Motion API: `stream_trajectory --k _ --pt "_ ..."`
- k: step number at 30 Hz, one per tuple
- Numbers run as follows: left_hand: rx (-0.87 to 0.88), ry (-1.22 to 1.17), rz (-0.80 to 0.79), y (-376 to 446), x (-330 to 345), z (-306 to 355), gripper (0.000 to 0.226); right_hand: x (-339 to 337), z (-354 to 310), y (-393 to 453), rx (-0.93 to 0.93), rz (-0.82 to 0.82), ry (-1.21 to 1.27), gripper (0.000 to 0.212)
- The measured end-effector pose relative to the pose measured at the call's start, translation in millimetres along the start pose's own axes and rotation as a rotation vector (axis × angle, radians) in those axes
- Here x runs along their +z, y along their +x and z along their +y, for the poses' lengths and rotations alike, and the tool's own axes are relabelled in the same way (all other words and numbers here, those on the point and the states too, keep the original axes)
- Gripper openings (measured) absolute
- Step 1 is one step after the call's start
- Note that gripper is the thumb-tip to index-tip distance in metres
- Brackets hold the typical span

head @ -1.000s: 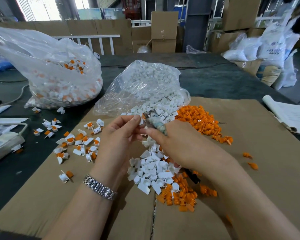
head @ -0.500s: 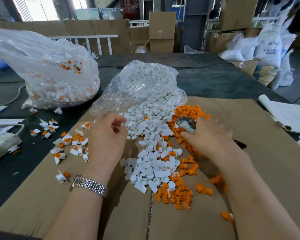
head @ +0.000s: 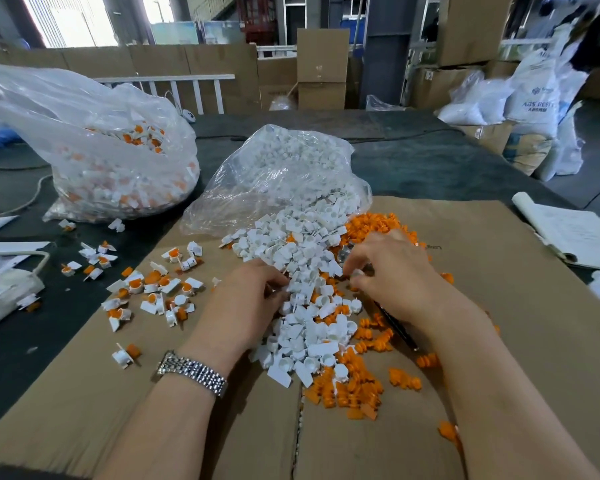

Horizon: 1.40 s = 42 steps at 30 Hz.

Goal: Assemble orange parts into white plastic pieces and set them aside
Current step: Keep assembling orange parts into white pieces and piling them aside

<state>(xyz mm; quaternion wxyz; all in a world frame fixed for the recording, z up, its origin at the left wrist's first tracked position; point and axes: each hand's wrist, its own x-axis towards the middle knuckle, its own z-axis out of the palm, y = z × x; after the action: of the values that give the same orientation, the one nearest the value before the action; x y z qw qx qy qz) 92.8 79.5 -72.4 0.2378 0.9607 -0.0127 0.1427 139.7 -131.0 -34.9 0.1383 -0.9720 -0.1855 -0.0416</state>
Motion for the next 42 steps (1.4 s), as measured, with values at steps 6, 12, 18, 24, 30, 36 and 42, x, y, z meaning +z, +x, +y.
stream_trajectory --k 6,12,18,24,30,36,42 --pt "-0.063 -0.092 0.080 -1 -3 3 0.005 12 -11 2 -0.080 -0.011 -0.151 0.017" --pt "-0.209 -0.468 0.072 -1 -10 8 0.005 18 -15 5 -0.093 -0.002 -0.141 0.013" --pt "-0.253 -0.575 0.063 0 -12 8 0.007 21 -16 5 -0.093 -0.020 -0.054 0.019" --pt "-0.248 -0.572 0.055 0 -11 9 0.007 24 -18 5 -0.090 -0.042 0.017 0.018" --pt "-0.258 -0.700 0.068 -1 -13 11 0.006 20 -17 2 -0.105 -0.027 0.112 0.014" --pt "-0.305 -0.912 0.024 -2 -17 14 0.008 10 -16 2 -0.080 0.140 0.498 0.010" --pt "-0.302 -1.117 -0.063 -4 -21 16 0.012 6 -23 -2 -0.131 0.066 0.830 0.013"
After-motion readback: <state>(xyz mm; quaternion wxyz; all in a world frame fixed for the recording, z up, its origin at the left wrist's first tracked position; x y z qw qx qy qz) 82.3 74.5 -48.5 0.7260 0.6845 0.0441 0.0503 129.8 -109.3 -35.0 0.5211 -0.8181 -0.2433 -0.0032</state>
